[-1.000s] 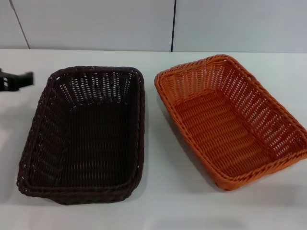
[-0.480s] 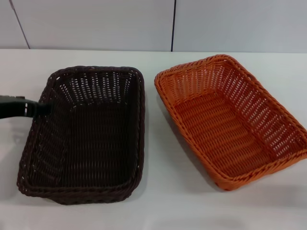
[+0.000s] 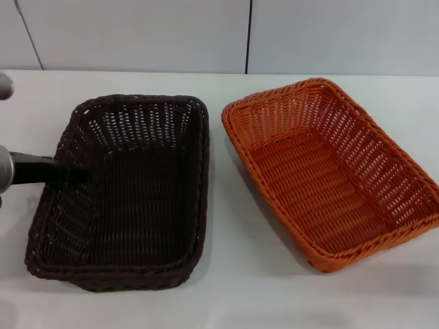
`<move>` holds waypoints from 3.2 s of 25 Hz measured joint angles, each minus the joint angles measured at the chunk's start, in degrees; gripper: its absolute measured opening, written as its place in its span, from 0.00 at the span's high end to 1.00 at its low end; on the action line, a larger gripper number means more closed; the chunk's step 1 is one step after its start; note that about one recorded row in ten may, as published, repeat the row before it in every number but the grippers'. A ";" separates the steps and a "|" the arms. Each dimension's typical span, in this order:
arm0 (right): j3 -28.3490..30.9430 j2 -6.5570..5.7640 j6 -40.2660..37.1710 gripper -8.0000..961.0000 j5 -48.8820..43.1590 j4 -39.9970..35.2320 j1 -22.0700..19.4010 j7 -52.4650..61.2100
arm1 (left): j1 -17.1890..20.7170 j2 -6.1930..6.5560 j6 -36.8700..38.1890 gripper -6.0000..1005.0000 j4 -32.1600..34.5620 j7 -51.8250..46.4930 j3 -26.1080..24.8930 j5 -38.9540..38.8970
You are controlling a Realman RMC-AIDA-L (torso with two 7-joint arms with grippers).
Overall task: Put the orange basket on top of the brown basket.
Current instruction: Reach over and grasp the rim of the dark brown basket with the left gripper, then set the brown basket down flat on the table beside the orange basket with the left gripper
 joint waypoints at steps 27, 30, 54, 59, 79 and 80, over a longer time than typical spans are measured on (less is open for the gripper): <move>0.31 -0.07 0.41 0.25 0.00 0.45 0.38 0.00 | -2.61 0.27 -5.00 0.70 -2.16 6.85 -1.53 1.83; 0.40 -0.06 0.41 0.25 0.00 0.45 0.38 0.00 | -3.12 0.27 -6.41 0.71 -2.84 9.17 -2.69 1.57; 0.00 0.09 0.21 0.25 1.46 0.53 0.40 0.85 | -23.60 3.80 -22.29 0.76 17.65 53.66 -28.91 -10.87; -0.04 0.09 0.25 0.25 1.50 0.54 0.53 0.87 | -26.17 3.89 -21.74 0.79 21.11 56.47 -28.79 -10.80; -0.25 0.00 0.24 0.25 1.02 0.25 0.56 0.89 | -31.82 0.03 -9.15 0.79 29.69 59.03 -18.13 -12.32; -0.37 -0.01 0.24 0.25 1.00 0.23 0.56 0.88 | -31.89 0.01 -8.45 0.78 29.95 59.04 -17.54 -12.42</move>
